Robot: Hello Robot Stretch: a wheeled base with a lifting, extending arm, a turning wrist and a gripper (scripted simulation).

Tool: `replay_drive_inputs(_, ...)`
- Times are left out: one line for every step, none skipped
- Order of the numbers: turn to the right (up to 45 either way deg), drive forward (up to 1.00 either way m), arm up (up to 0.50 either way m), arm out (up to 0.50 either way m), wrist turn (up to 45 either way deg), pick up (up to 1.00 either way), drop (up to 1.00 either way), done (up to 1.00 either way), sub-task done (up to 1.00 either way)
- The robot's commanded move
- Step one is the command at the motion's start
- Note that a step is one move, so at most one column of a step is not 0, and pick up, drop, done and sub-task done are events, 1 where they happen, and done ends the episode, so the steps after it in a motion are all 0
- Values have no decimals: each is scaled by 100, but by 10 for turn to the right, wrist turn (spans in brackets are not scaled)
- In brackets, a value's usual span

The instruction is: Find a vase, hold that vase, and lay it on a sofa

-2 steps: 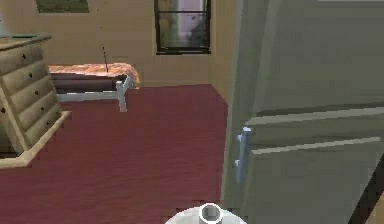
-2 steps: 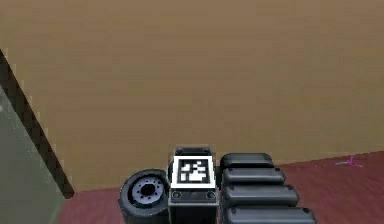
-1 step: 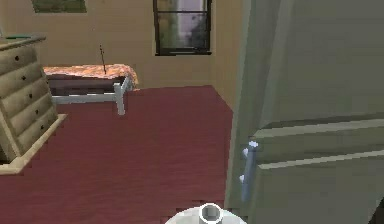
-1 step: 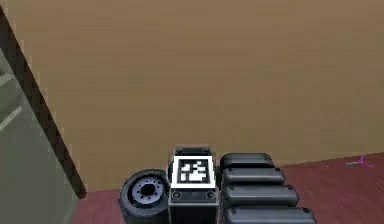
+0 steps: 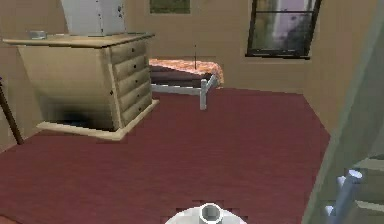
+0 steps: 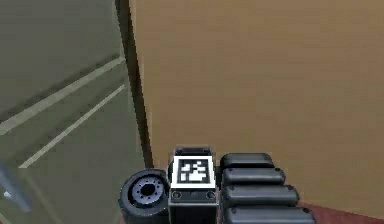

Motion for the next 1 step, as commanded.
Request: replay_drive_inputs(0,70,0,0,0,0,0,0,0)
